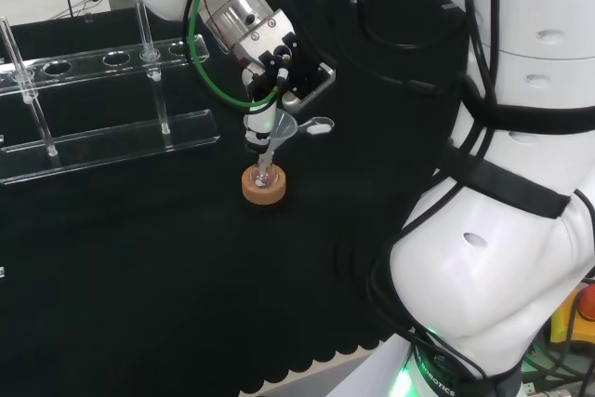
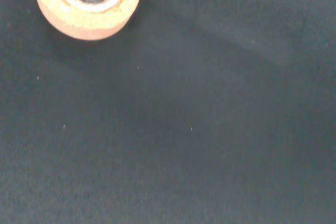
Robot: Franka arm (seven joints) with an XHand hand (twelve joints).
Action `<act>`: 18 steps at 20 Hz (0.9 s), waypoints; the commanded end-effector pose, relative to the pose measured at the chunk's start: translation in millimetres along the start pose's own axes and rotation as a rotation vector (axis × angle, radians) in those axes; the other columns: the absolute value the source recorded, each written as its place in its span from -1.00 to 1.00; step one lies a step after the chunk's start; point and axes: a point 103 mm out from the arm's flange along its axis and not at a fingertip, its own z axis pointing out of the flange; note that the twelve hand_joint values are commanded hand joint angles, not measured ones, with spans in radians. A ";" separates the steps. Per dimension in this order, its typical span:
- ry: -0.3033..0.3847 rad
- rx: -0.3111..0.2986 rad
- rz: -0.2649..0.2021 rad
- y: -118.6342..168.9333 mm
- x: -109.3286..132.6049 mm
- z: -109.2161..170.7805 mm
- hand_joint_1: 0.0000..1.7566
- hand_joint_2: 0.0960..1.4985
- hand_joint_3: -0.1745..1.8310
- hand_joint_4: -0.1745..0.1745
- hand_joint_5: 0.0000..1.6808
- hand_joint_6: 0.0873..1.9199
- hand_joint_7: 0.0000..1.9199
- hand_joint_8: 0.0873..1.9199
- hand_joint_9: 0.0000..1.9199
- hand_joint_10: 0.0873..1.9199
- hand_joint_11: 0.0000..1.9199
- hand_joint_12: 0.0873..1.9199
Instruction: Place the funnel on the round-bottom flask.
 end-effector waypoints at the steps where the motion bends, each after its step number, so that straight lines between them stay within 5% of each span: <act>1: 0.011 0.016 -0.011 -6.1 -0.4 0.7 -0.39 -0.27 -0.46 -0.28 -0.93 -1.00 -1.00 -0.61 -0.78 -0.28 -0.89 0.46; 5: 0.023 -0.113 0.003 -15.9 -7.8 -4.5 -0.42 -0.26 -0.50 -0.28 -0.95 -1.00 -1.00 -0.69 -0.82 -0.27 -0.92 0.47; 9: 0.098 -0.222 0.008 -24.3 -24.5 -7.7 -0.42 -0.23 -0.54 -0.32 -0.91 -1.00 -1.00 -0.54 -0.78 -0.27 -0.91 0.47; 18: 0.182 -0.307 0.036 -18.7 -71.6 5.3 -0.28 -0.15 -0.48 -0.34 -0.73 -1.00 -0.83 -0.35 -0.56 -0.34 -0.78 0.43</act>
